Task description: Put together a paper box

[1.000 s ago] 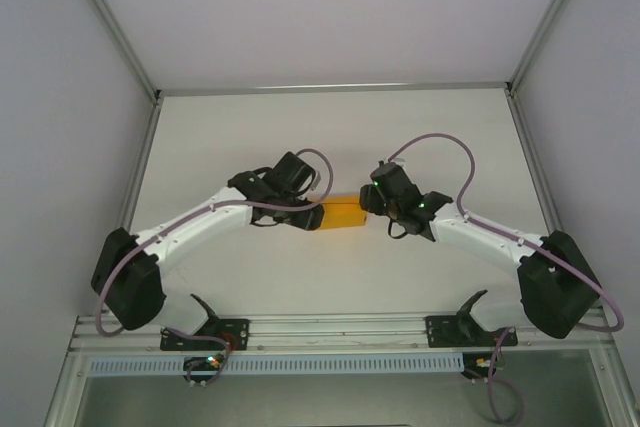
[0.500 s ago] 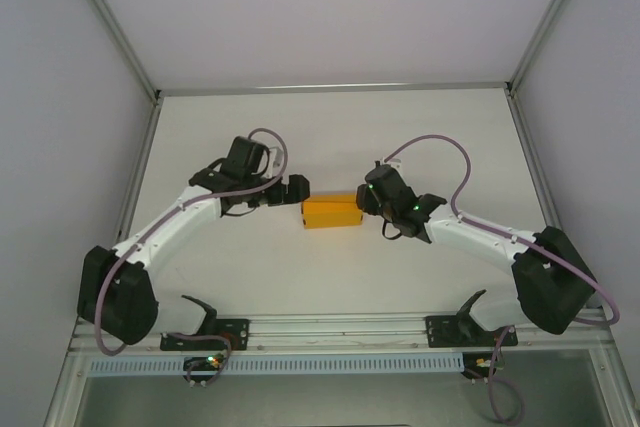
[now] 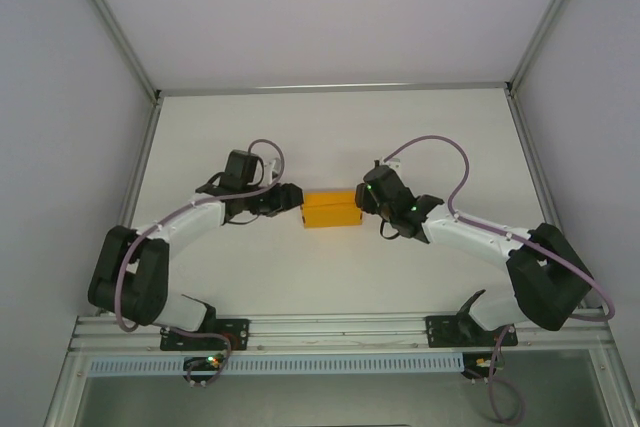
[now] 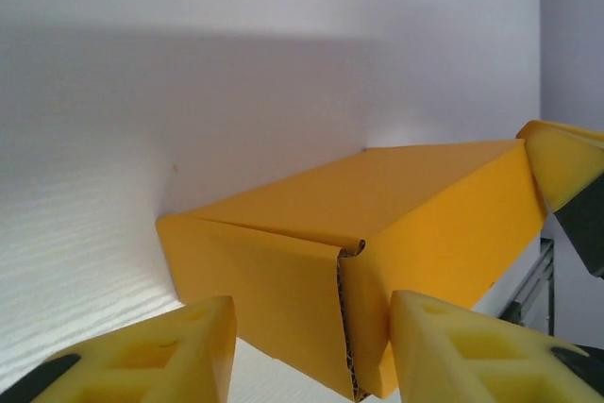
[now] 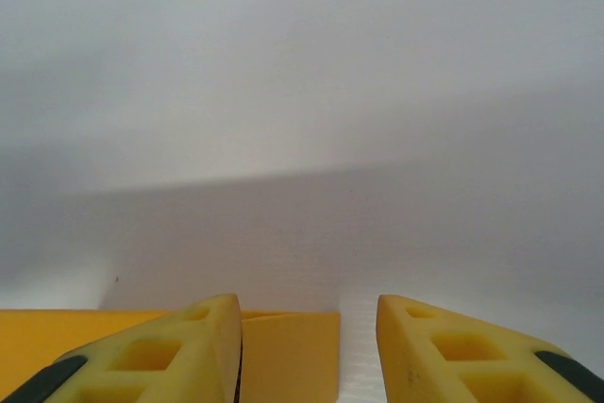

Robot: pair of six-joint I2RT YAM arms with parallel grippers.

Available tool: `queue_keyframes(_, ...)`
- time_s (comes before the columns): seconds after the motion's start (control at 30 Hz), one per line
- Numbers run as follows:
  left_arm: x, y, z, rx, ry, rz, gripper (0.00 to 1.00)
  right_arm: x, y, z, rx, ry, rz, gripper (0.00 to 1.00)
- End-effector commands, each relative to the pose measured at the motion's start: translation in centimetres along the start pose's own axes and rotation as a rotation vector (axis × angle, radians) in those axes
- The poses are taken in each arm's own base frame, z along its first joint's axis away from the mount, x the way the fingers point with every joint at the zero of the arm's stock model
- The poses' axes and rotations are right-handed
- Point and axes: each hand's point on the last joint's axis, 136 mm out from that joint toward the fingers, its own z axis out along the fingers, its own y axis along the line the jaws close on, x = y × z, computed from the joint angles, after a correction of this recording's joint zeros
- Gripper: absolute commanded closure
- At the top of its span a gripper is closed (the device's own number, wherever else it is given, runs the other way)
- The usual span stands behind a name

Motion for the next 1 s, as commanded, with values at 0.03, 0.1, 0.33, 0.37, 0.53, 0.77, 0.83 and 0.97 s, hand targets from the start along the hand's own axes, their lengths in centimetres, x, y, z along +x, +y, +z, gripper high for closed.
queue_keyframes(0.03,3.3,4.4,2.0,-0.080,0.104,-0.106,0.62,11.1,-7.2,1.1,0.195,0.340,-0.139,0.63)
queue_keyframes(0.1,3.8,4.9,2.2,-0.084,0.112,-0.122,0.70,11.5,-7.0,1.7,0.152,0.313,-0.141,0.66)
queue_keyframes(0.33,5.0,6.5,2.5,-0.117,0.135,-0.151,0.83,12.1,-5.9,3.1,0.003,0.186,-0.221,0.75)
queue_keyframes(0.37,5.1,6.6,2.6,-0.122,0.141,-0.155,0.84,12.2,-5.6,3.1,-0.016,0.170,-0.253,0.75)
queue_keyframes(0.53,6.0,7.8,2.3,-0.166,0.148,-0.164,0.91,12.9,-5.2,3.3,-0.012,0.095,-0.408,0.84)
queue_keyframes(0.77,6.7,8.9,2.2,-0.244,0.147,-0.118,0.99,13.0,-5.8,3.5,-0.019,-0.005,-0.475,0.85)
queue_keyframes(0.83,7.0,8.9,2.4,-0.255,0.156,-0.101,0.99,13.1,-5.5,3.6,-0.023,0.005,-0.500,0.84)
queue_keyframes(0.97,6.7,8.1,2.6,-0.268,0.158,-0.057,0.96,12.0,-4.4,3.2,-0.027,0.006,-0.488,0.84)
